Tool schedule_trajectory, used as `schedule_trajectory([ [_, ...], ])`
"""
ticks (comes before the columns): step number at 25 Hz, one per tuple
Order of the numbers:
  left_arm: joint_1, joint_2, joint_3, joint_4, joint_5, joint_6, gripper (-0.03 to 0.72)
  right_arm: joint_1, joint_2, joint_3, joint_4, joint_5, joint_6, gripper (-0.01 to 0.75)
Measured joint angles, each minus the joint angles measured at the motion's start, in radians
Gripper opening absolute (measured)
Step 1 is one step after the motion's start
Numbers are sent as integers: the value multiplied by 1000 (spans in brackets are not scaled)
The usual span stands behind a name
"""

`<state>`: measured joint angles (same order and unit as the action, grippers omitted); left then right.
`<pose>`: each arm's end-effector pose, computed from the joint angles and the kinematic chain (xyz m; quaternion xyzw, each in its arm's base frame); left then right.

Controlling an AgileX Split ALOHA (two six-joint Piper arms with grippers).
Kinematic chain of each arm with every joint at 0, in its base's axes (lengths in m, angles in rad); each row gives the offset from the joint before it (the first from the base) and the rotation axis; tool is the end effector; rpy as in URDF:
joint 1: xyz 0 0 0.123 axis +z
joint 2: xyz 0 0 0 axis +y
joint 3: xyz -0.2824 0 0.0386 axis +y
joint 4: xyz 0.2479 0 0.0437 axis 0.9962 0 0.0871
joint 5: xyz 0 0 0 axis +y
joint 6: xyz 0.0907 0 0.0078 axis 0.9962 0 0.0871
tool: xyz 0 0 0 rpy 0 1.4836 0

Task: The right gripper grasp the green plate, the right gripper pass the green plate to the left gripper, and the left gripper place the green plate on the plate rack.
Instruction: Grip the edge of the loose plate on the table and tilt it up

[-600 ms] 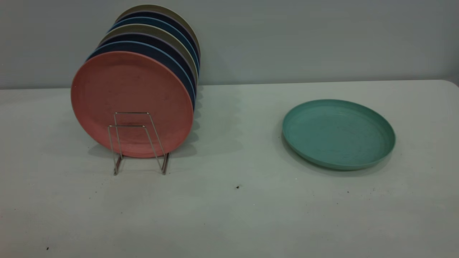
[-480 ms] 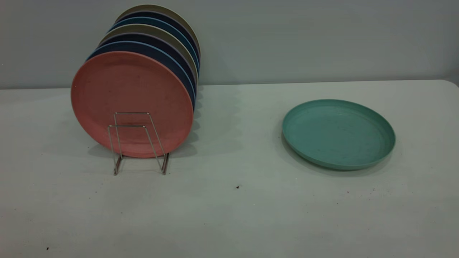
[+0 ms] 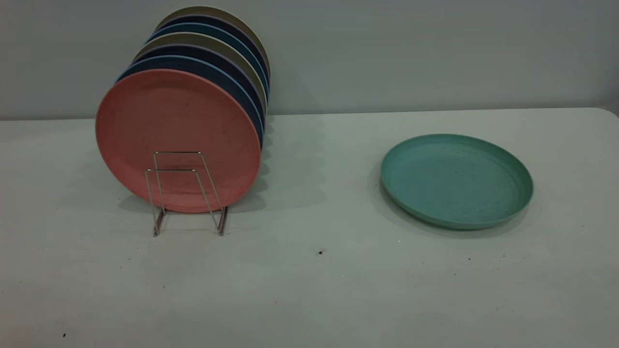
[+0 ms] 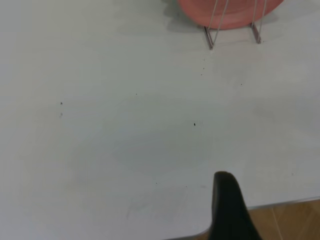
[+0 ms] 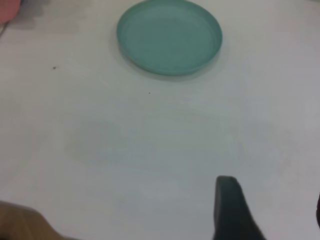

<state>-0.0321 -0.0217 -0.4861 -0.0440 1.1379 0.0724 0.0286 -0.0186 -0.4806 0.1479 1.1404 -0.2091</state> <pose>-0.0101 -0.0033 0.2671 0.0472 0.8693 -0.0120 0.4918 -0.0098 0.0119 0.2661 -0.1090 0.8643 0.0296 0.4901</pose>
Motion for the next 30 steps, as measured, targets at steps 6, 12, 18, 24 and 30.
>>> schedule_trajectory([
  [6,0,0,0,0,0,0,473,0,0,0,0,0,0,417],
  [12,0,0,0,0,0,0,473,0,0,0,0,0,0,417],
  [18,0,0,0,0,0,0,473,0,0,0,0,0,0,417],
  [24,0,0,0,1,-2,0,473,0,0,0,19,0,0,417],
  [30,0,49,-27,4,-4,-15,477,0,66,-3,37,-32,53,462],
])
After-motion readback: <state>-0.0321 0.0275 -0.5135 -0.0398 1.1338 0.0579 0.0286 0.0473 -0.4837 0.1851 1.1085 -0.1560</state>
